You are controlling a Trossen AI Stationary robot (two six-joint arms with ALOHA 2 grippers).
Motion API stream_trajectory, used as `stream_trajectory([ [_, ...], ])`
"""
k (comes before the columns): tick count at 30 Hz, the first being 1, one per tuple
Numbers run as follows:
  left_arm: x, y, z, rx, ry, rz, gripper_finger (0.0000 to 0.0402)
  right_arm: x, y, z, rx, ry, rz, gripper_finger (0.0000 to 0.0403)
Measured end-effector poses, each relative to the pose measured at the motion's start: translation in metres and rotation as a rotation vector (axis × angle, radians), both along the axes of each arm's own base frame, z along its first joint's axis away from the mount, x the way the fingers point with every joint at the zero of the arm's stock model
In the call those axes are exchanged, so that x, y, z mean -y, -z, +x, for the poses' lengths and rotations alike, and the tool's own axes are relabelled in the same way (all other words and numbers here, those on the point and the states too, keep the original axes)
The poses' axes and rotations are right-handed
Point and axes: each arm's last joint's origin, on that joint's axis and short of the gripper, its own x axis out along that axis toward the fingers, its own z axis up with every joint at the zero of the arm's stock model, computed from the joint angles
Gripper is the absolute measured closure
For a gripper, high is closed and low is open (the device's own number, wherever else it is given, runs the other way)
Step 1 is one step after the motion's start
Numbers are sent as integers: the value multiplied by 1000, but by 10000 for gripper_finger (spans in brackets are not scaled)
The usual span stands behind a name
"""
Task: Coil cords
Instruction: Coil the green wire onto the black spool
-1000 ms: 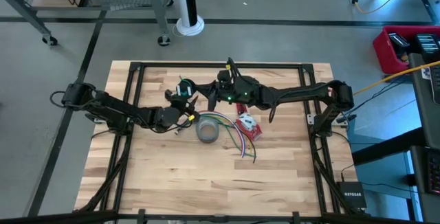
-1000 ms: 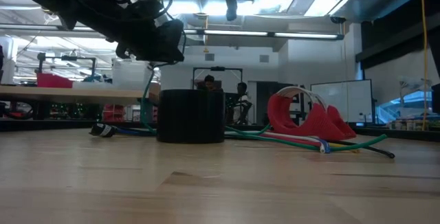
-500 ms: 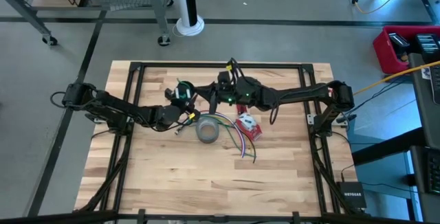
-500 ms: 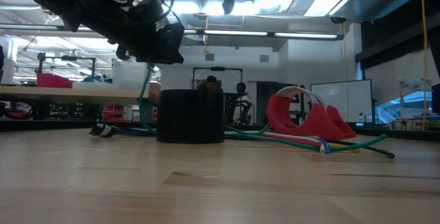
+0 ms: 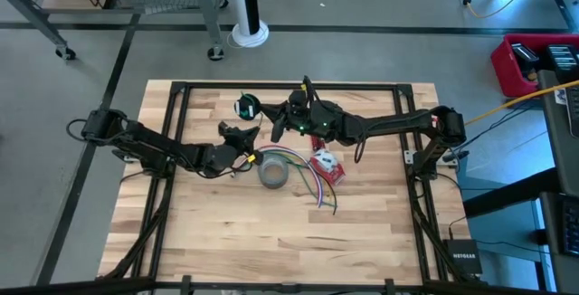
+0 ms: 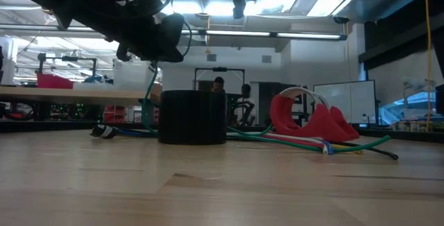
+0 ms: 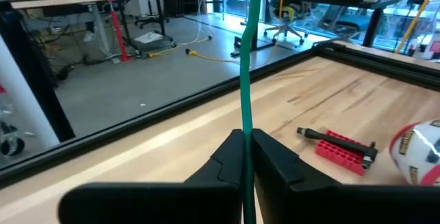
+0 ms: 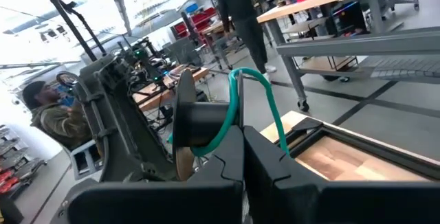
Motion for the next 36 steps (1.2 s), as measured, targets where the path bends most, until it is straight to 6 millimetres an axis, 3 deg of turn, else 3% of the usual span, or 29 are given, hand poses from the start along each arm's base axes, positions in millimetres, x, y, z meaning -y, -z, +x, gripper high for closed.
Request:
stream_trajectory([
  [6,0,0,0,36,1,-29,395,1,1,0,-10,15,-2,402],
  [14,2,-10,5,146,81,-59,398,17,9,-2,-108,108,-15,402],
  [27,9,-45,25,195,211,-26,399,26,22,-5,-243,125,-4,402],
  [36,12,-59,30,191,229,18,400,26,26,-6,-279,121,-2,402],
])
